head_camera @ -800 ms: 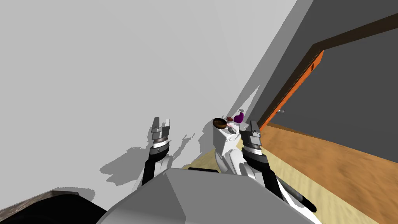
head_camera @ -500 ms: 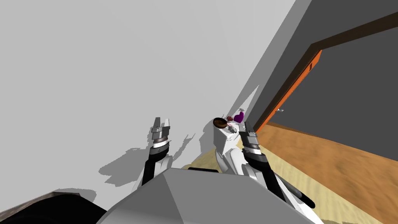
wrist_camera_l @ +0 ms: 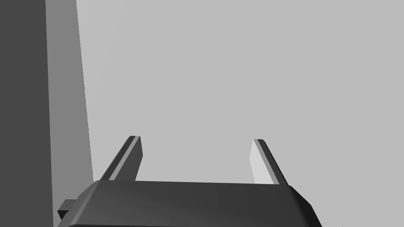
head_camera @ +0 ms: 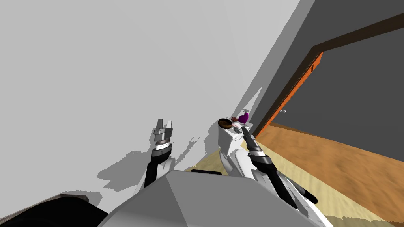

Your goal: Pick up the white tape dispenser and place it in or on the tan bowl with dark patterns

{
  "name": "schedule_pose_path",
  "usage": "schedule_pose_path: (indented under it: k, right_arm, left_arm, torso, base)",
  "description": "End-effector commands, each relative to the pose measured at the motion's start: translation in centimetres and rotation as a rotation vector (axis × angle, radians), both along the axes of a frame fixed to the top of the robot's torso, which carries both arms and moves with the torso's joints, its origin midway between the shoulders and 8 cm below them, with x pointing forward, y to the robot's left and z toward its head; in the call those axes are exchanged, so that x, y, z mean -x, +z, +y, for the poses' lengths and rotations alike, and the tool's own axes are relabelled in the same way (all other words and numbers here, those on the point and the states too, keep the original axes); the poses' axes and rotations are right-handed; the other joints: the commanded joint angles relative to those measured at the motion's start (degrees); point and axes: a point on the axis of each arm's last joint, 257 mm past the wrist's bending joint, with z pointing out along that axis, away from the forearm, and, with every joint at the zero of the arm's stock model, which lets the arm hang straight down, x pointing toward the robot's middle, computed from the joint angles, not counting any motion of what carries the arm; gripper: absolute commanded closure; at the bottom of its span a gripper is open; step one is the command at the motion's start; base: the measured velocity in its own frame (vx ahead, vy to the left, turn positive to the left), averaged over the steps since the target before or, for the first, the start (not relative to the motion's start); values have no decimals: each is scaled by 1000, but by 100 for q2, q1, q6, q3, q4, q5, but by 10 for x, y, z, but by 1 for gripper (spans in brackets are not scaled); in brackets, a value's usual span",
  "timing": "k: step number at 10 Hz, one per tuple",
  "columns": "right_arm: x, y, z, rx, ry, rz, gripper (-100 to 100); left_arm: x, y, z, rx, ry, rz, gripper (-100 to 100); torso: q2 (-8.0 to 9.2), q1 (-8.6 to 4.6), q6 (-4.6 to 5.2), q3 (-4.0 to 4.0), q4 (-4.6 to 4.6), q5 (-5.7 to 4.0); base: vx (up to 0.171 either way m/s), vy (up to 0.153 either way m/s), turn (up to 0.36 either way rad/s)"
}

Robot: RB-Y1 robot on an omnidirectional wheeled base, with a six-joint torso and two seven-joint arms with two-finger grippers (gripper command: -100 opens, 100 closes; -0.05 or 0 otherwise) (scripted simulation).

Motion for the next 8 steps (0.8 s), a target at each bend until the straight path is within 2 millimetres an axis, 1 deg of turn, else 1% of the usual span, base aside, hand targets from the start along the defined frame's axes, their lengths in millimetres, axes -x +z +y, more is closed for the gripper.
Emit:
schedule_pose_path:
  k: [1,2,3,6,7,8]
  right_arm:
    - [-9,-19,-10,119,-33,55,-100]
    - [-13,-33,-18,192,-56,92,-100]
    - [-13,-33,-18,202,-55,94,-100]
    - [-23,-69,-48,445,-121,197,-100]
    - [-23,-70,-46,464,-119,199,-100]
    - [-25,-82,-59,557,-140,234,-100]
  left_arm:
    - [0,0,0,0,0,0,0]
    - [0,0,0,0,0,0,0]
    - [0,0,0,0,0,0,0]
    - [0,0,0,0,0,0,0]
    - [0,0,0,0,0,0,0]
    - [0,0,0,0,0,0,0]
  torso:
    - [0,0,0,0,0,0]
    - [0,-3,0,0,0,-1]
    - [0,-2,0,0,0,-1]
    - [-11,-11,-1,-6,-2,-3]
    - [-10,-6,0,-5,-2,-2]
    - [-11,-11,-1,-6,-2,-2]
  base:
    - [-51,84,-20]
    - [-48,86,-16]
    - [-27,64,-8]
    - [-22,70,-5]
    - [-20,61,-6]
    - [-24,42,7]
